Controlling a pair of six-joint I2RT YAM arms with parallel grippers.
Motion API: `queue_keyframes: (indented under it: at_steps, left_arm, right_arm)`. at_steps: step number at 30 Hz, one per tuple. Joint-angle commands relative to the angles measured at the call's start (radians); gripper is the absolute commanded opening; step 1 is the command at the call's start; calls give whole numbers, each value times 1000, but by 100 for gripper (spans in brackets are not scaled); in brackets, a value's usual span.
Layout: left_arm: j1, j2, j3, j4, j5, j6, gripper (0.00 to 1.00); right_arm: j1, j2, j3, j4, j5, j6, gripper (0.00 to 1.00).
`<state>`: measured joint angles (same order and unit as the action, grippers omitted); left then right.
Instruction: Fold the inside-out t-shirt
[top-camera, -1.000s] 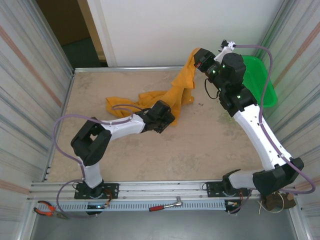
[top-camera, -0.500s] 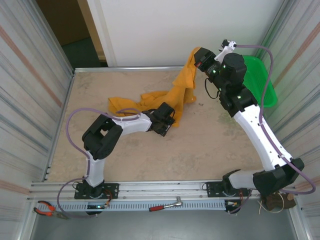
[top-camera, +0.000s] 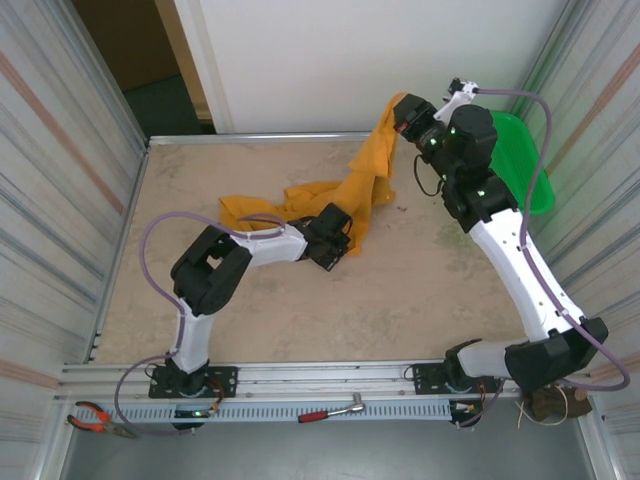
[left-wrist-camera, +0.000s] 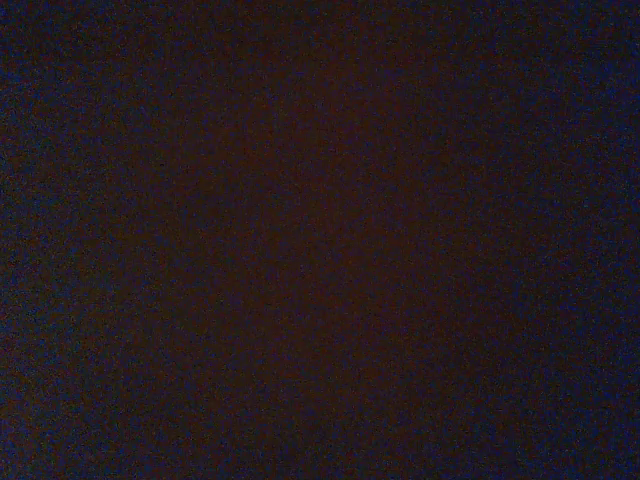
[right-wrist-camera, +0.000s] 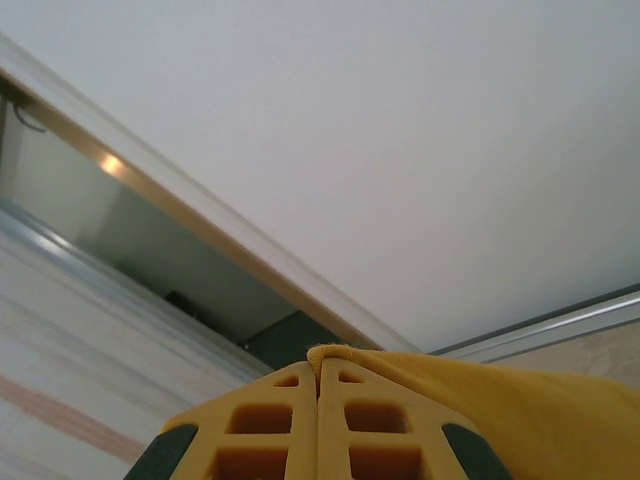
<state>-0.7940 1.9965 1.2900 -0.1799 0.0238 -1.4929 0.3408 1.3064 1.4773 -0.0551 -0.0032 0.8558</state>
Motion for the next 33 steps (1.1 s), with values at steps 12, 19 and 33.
queue_keyframes:
  at_steps: [12,19,33]
  left_arm:
    - [615,-731,2,-114,657,727,0]
    - [757,-782,125,-18,787,651,0]
    - [857,-654,487,87,650,509,0]
  right_arm:
    - [-575,-91,27,-29,-139,143,0]
    - [-576,-180,37,-31,-227,195,0]
    - [-565,-273,103,-46,-274,209,0]
